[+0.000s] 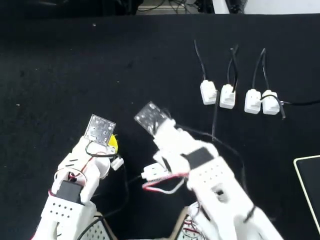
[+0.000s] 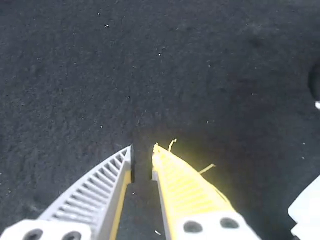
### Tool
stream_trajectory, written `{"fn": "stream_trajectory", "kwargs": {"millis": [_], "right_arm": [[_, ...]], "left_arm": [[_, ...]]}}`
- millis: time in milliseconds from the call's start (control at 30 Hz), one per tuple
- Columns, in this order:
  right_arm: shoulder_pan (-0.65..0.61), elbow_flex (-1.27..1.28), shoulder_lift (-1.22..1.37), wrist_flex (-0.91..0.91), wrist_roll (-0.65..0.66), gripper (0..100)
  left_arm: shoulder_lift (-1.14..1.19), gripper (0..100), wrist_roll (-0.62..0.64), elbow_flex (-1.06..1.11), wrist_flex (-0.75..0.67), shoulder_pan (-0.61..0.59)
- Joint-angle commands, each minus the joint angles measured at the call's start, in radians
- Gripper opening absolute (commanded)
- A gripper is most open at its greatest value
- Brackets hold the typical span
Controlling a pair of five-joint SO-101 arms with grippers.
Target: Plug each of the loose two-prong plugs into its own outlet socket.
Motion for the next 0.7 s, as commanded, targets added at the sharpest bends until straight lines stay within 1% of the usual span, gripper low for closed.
{"fn": "stream_trajectory", "kwargs": {"millis": [0, 133, 233, 400, 467, 600, 667], "right_arm": [[-0.058, 0.120, -0.174, -0.055, -0.006, 1.1], [-0.138, 0.148, -0.193, -0.032, -0.021, 1.1], [-0.153, 0.148, -0.196, -0.028, -0.074, 1.1], [-0.153, 0.148, -0.199, -0.020, -0.075, 1.1], [-0.163, 0.128, -0.200, 0.020, -0.074, 1.1], [-0.279, 0.062, -0.200, 0.190, -0.015, 1.1], [-0.313, 0.062, -0.200, 0.206, 0.015, 1.1]], "left_arm": [[-0.011, 8, 0.002, -0.041, -0.023, 0.008], [-0.011, 8, 0.002, -0.041, -0.023, 0.008], [-0.011, 8, 0.002, -0.041, -0.023, 0.005], [-0.011, 8, 0.002, -0.041, -0.023, 0.005], [-0.011, 8, 0.002, -0.041, -0.023, 0.005], [-0.011, 8, 0.002, -0.041, -0.023, 0.004], [-0.011, 8, 0.002, -0.041, -0.023, 0.002]]}}
